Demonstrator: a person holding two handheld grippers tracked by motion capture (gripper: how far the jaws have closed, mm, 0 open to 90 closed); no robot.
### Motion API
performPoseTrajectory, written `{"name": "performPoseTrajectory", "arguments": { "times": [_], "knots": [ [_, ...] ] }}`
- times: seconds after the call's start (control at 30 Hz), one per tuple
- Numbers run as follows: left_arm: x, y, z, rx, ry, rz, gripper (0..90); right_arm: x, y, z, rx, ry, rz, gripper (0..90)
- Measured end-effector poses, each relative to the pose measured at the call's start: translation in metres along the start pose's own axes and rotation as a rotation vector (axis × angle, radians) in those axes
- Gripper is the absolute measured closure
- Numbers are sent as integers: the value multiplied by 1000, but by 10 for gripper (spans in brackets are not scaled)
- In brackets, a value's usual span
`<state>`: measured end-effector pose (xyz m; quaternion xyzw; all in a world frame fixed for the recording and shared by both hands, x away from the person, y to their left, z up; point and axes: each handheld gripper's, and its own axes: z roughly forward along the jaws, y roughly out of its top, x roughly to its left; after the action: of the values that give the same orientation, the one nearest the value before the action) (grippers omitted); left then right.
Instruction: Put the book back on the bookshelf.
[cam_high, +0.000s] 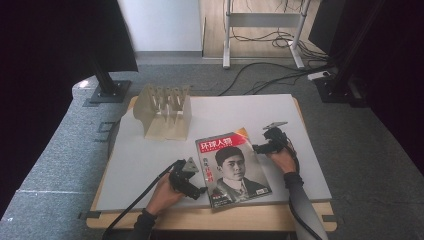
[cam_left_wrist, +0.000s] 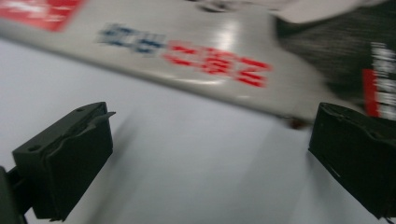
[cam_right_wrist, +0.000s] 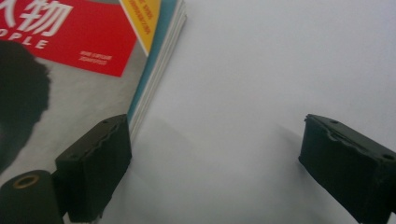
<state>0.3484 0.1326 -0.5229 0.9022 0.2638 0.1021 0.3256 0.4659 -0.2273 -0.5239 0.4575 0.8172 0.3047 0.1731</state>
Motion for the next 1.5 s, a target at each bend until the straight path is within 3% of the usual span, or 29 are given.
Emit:
{"name": "performPoseTrajectory", "arguments": {
  "times": [0.1,0.17,0.2,0.33,0.47,0.6,0.77,0.9,1.13,1.23,1.33,1.5],
  "knots": [
    [13,1,4,-8,66,-67,0,2,-1,-7,-19,36,19,85],
    [19,3,9,-18,63,-111,0,6,1,-12,-39,58,18,103],
    [19,4,11,-13,76,-107,0,9,2,-14,-42,77,8,112],
    [21,8,13,-13,62,-98,0,20,8,-14,-53,132,-1,136],
    [20,8,13,-14,66,-99,0,29,16,-1,-48,167,1,183],
    [20,8,14,-15,67,-100,0,32,21,8,-46,173,10,213],
    [20,8,14,-15,69,-101,0,32,27,20,-52,199,73,271],
    [20,8,14,-15,69,-101,0,33,26,19,-54,187,105,335],
    [20,8,14,-15,68,-102,0,26,10,4,-47,276,191,423],
    [20,8,14,-15,68,-103,0,29,7,-3,-47,281,169,446],
    [20,8,14,-15,69,-102,0,28,14,-3,-66,304,182,466],
    [20,8,14,-16,70,-103,0,31,31,11,-38,262,135,476]
  ]
}}
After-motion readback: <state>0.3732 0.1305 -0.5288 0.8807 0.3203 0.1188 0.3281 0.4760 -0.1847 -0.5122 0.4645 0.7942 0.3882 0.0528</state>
